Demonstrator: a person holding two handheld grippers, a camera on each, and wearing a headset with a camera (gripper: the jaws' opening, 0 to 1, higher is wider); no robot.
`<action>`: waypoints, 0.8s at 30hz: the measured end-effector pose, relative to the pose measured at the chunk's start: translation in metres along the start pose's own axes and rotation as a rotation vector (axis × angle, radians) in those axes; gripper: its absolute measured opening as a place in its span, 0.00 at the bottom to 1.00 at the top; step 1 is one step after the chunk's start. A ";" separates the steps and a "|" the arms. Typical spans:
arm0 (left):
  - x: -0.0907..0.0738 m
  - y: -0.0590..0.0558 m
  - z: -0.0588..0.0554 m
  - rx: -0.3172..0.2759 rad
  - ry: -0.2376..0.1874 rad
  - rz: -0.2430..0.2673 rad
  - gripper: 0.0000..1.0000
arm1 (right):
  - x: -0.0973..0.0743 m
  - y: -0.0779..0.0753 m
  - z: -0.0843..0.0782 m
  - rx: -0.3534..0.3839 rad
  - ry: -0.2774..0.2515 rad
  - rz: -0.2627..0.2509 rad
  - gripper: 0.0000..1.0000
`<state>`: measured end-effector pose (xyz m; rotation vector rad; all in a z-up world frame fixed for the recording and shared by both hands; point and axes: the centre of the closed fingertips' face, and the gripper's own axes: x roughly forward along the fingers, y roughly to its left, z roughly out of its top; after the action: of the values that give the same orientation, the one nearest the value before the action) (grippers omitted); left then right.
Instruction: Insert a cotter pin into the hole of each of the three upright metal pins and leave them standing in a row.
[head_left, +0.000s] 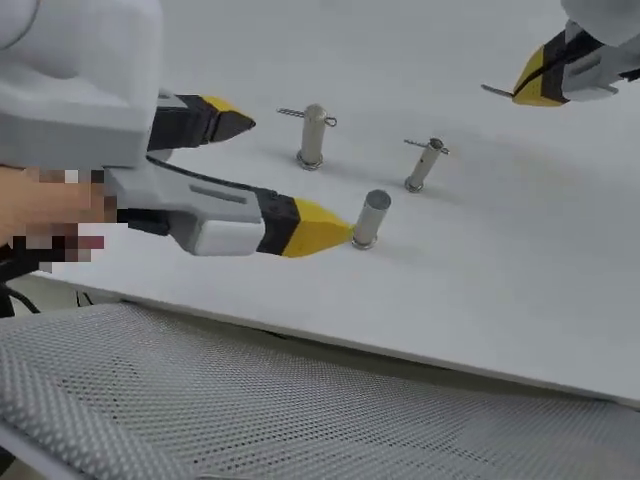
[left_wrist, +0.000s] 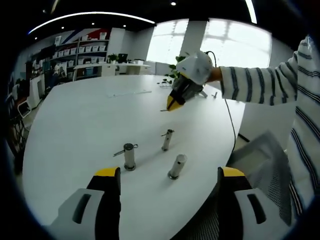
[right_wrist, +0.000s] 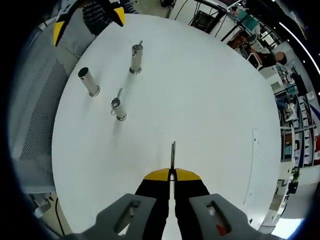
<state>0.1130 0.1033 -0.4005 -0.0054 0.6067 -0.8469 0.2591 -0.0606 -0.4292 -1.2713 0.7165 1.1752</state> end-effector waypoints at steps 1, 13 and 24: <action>0.001 -0.001 0.002 -0.006 -0.005 -0.003 0.76 | -0.003 0.002 0.003 -0.012 -0.006 -0.010 0.00; 0.014 -0.007 0.022 -0.041 -0.035 -0.040 0.66 | -0.047 0.021 0.054 -0.062 -0.169 -0.164 0.00; 0.028 -0.014 0.051 -0.153 -0.122 -0.117 0.50 | -0.063 0.049 0.089 -0.083 -0.274 -0.214 0.00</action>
<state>0.1427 0.0623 -0.3689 -0.2314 0.5585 -0.9042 0.1781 0.0026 -0.3693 -1.1930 0.3257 1.1819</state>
